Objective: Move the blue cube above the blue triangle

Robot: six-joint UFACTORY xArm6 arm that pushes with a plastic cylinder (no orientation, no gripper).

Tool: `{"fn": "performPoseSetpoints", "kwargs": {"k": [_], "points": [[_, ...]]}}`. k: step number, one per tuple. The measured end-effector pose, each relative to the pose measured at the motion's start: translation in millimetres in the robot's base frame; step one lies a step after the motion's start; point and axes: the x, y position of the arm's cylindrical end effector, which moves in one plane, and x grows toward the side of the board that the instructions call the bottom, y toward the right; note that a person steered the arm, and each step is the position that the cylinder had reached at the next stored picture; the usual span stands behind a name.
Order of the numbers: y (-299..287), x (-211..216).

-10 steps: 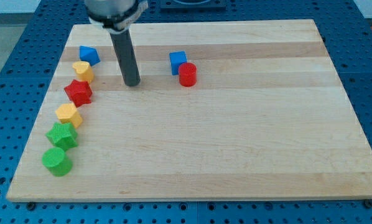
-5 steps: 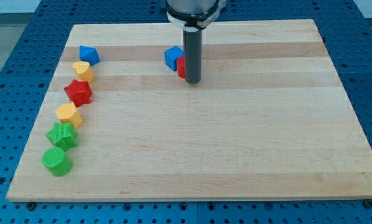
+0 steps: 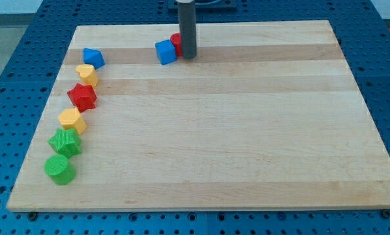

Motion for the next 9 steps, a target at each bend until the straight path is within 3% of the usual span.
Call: {"fn": "performPoseSetpoints", "kwargs": {"k": [5,9], "points": [[-84.5,14.0],[-117.3,-5.8]]}}
